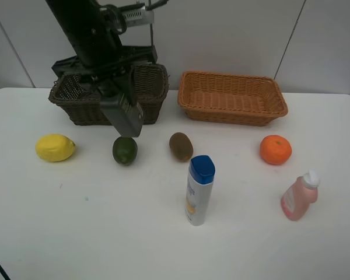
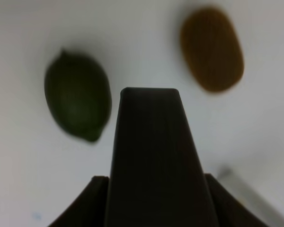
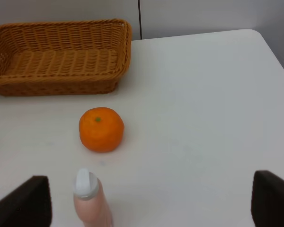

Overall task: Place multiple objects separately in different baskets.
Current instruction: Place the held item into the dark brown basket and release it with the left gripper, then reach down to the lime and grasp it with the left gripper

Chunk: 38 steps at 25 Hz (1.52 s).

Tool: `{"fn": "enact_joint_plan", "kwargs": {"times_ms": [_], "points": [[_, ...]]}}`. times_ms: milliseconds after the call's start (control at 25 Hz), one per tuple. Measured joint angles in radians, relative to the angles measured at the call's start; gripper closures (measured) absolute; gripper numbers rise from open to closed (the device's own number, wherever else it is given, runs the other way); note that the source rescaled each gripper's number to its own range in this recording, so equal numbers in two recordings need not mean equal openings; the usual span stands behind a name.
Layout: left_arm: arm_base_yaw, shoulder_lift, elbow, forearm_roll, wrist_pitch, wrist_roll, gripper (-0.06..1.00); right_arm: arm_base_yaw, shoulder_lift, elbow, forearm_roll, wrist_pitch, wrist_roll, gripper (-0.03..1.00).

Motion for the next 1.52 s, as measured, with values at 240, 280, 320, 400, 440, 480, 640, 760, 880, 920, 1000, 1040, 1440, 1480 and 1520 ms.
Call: {"fn": "enact_joint_plan", "kwargs": {"times_ms": [240, 280, 320, 400, 440, 480, 640, 760, 880, 920, 1000, 1040, 1440, 1480, 1520], "points": [[0.143, 0.195, -0.302, 0.001, -0.129, 0.05, 0.94, 0.0, 0.0, 0.0, 0.0, 0.0, 0.0, -0.03], [0.16, 0.23, -0.332, 0.001, -0.155, 0.052, 0.94, 0.0, 0.0, 0.0, 0.0, 0.0, 0.0, -0.03], [0.177, 0.258, -0.362, 0.001, -0.179, 0.053, 0.94, 0.0, 0.0, 0.0, 0.0, 0.0, 0.0, -0.03], [0.197, 0.321, -0.401, 0.002, -0.211, 0.053, 0.94, 0.0, 0.0, 0.0, 0.0, 0.0, 0.0, -0.03], [0.201, 0.342, -0.409, 0.003, -0.226, 0.054, 0.94, 0.0, 0.0, 0.0, 0.0, 0.0, 0.0, -0.03], [0.203, 0.366, -0.413, 0.004, -0.241, 0.057, 0.94, 0.0, 0.0, 0.0, 0.0, 0.0, 0.0, -0.03], [0.203, 0.414, -0.413, 0.01, -0.26, 0.064, 0.66, 0.0, 0.0, 0.0, 0.0, 0.0, 0.0, -0.03], [0.203, 0.411, -0.419, 0.01, -0.258, 0.064, 0.09, 0.0, 0.0, 0.0, 0.0, 0.0, 0.0, -0.03], [0.203, 0.407, -0.423, 0.013, -0.229, 0.064, -0.03, 0.0, 0.0, 0.0, 0.0, 0.0, 0.0, -0.03], [0.203, 0.406, -0.424, 0.013, -0.216, 0.064, -0.05, 0.0, 0.0, 0.0, 0.0, 0.0, 0.0, -0.03], [0.203, 0.395, -0.424, 0.007, -0.173, 0.063, -0.05, 0.0, 0.0, 0.0, 0.0, 0.0, 0.0, -0.03], [0.204, 0.388, -0.424, -0.001, -0.145, 0.063, -0.05, 0.0, 0.0, 0.0, 0.0, 0.0, 0.0, -0.03], [0.195, 0.259, -0.372, -0.005, 0.105, 0.04, -0.06, 0.0, 0.0, 0.0, 0.0, 0.0, 0.0, -0.03], [0.187, 0.239, -0.334, -0.006, 0.105, 0.037, -0.06, 0.0, 0.0, 0.0, 0.0, 0.0, 0.0, -0.03], [0.178, 0.211, -0.29, -0.005, 0.105, 0.037, -0.06, 0.0, 0.0, 0.0, 0.0, 0.0, 0.0, -0.03]]}}
